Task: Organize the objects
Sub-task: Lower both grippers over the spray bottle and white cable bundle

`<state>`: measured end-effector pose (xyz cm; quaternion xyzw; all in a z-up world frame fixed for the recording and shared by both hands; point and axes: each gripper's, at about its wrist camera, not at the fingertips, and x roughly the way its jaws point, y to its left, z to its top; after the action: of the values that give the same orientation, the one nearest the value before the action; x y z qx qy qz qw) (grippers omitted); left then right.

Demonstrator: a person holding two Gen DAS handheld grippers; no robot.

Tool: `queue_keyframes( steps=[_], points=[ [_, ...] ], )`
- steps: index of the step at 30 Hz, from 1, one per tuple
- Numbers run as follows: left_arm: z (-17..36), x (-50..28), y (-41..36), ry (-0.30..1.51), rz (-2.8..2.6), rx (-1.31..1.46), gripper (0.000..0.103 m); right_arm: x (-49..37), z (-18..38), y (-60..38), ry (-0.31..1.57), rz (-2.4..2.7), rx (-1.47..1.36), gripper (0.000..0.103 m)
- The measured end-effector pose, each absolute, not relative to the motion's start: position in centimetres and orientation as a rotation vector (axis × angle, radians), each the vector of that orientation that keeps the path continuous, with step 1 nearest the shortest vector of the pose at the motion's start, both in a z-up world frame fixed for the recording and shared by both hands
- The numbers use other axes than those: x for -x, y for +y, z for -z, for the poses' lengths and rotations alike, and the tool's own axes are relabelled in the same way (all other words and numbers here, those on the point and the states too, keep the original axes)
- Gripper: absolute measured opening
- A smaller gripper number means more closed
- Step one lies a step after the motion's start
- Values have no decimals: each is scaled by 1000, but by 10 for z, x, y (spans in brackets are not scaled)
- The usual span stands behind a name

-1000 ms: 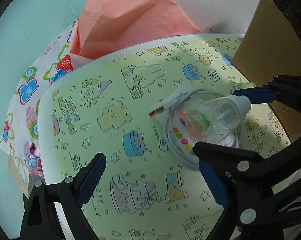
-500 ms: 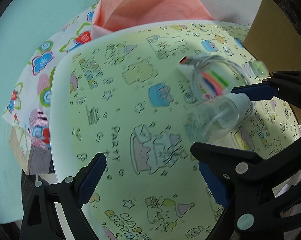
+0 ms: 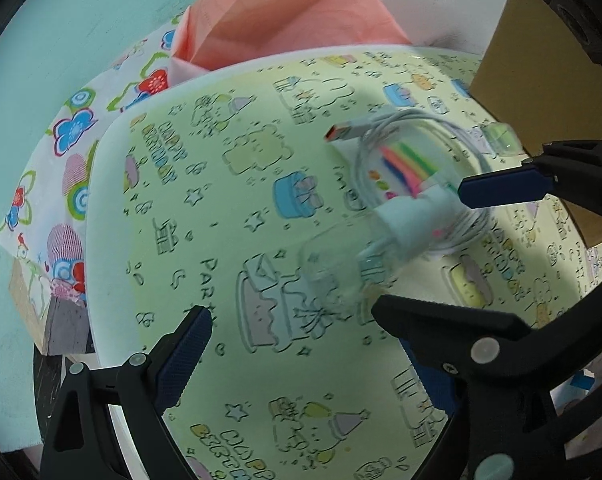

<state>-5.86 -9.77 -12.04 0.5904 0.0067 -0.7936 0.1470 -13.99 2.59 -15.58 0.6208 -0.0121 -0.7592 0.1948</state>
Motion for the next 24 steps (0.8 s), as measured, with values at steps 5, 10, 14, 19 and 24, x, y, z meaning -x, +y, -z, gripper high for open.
queue_keyframes(
  steps=[5,10,14,19,24],
  points=[
    [120,71,-89,35,2309,-1700,96,139,150,44,-36,2154,-1750,92],
    [120,86,-85,58,2325,-1694,98,141,148,65,-27,2184,-1772,93],
    [121,97,-89,87,2325,-1684,98,147,148,78,-30,2195,-1779,93],
    [123,107,-91,119,2316,-1674,98,155,145,85,-4,2209,-1768,93],
    [127,115,-95,131,2291,-1685,100,163,144,90,36,2191,-1772,93]
  ],
)
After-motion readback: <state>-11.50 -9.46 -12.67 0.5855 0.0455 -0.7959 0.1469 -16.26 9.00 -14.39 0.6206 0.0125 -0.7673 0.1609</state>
